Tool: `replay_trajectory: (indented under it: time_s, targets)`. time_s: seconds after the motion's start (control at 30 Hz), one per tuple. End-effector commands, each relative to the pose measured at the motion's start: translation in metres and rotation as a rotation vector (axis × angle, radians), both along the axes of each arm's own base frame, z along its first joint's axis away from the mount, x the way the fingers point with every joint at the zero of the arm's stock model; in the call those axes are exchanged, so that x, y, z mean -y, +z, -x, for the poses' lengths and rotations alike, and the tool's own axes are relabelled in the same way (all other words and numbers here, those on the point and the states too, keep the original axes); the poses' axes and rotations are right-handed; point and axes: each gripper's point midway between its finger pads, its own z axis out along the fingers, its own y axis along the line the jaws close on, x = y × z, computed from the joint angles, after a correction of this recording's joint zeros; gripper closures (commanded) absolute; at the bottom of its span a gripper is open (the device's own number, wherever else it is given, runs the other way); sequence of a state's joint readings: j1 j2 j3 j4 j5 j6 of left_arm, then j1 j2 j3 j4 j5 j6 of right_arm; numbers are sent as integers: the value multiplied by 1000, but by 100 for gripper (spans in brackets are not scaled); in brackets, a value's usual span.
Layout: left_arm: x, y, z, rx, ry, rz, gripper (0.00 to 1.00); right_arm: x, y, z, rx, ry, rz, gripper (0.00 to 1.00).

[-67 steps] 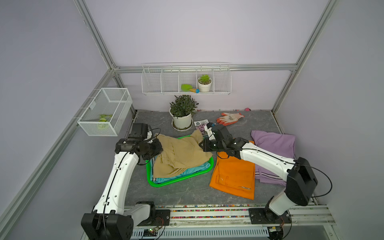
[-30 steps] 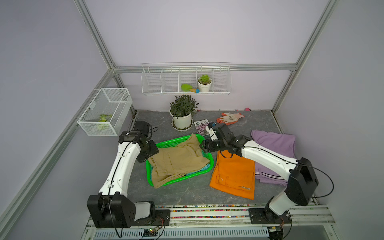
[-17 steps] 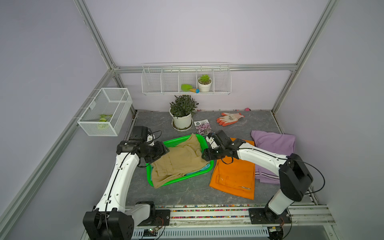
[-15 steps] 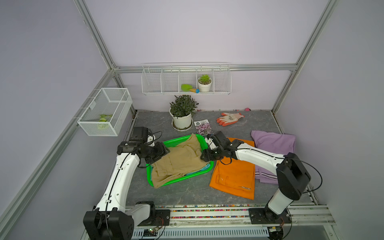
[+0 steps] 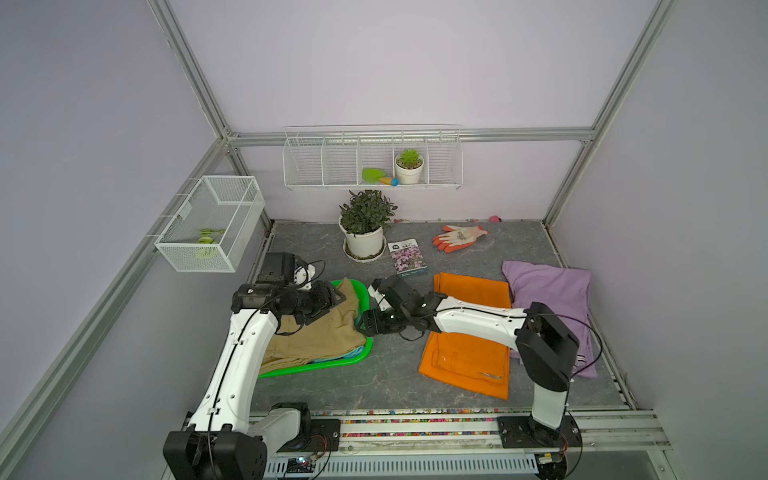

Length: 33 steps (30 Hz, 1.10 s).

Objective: Put the folded long pants in the basket
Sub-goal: Move the basket to the center of the board, then pick up the long pant at the center of the board.

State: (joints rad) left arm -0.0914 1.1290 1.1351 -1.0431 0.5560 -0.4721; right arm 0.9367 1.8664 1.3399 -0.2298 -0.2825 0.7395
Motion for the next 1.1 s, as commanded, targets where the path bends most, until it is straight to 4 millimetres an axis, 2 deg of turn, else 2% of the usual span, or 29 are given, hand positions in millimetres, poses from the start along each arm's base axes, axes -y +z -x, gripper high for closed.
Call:
replay_trajectory:
  time_s: [0.0, 0.1, 0.17, 0.27, 0.37, 0.53, 0.63, 0.7, 0.8, 0.93, 1.07]
  targets:
    - [29, 20, 11, 61, -73, 100, 34, 64, 26, -40, 107, -41, 31, 24]
    - [67, 18, 22, 63, -134, 145, 33, 139, 7, -81, 91, -155, 143, 25]
    - [100, 13, 32, 55, -193, 152, 33, 187, -9, -106, 58, -198, 270, 27]
    - [143, -3, 45, 21, -271, 118, 33, 244, -34, -133, -44, -264, 424, 30]
    - [175, -21, 54, -18, -324, 95, 33, 279, -48, -159, -32, -320, 499, 29]
    - [210, -38, 68, -53, -391, 75, 33, 309, -67, -196, -8, -277, 580, 21]
    - [229, -52, 81, -90, -438, 65, 34, 325, -81, -208, -42, -244, 628, 20]
    - [237, -62, 88, -107, -457, 34, 34, 328, -85, -214, -46, -230, 622, 19]
    - [247, -74, 97, -136, -469, 22, 34, 332, -93, -211, -77, -162, 632, 19]
    - [253, -91, 112, -186, -480, 27, 34, 343, -101, -208, -98, -152, 652, 20]
    - [249, -103, 118, -210, -480, 3, 34, 327, -116, -179, -236, -73, 549, 30]
